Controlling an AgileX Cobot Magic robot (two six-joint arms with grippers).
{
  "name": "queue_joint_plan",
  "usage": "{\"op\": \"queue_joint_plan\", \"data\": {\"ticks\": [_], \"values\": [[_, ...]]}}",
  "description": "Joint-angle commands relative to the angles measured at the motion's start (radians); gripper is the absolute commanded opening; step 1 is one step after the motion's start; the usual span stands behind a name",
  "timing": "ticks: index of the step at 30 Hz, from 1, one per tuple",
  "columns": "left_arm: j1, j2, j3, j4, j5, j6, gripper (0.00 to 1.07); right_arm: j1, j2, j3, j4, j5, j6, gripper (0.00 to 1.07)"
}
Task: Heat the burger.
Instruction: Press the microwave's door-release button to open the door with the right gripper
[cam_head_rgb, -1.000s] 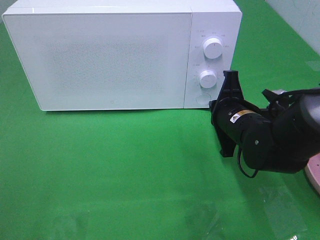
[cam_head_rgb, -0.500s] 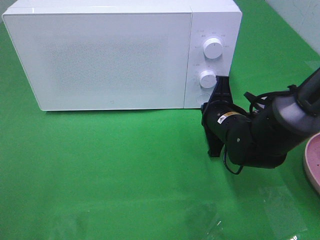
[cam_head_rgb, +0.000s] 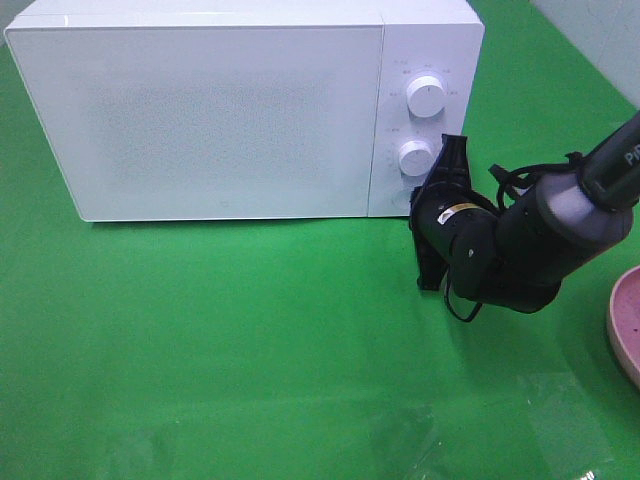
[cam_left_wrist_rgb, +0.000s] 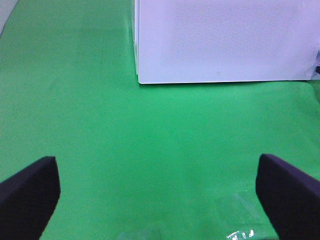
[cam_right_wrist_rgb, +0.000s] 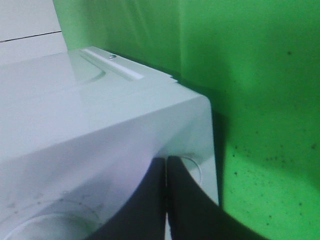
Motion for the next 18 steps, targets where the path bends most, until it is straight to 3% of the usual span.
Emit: {"op": "queue_joint_plan", "data": {"ticks": [1,18], "values": [[0.002,-0.018,0.001,0.001,-0.008,0.003,1.00,-0.009,0.016,-0.045,-0.010,0.002,0.002,0.00],[0.002,-0.018,0.001,0.001,-0.008,0.003,1.00,-0.009,0.021,-0.075,0.016,-0.113,0.006,0.00]]}}
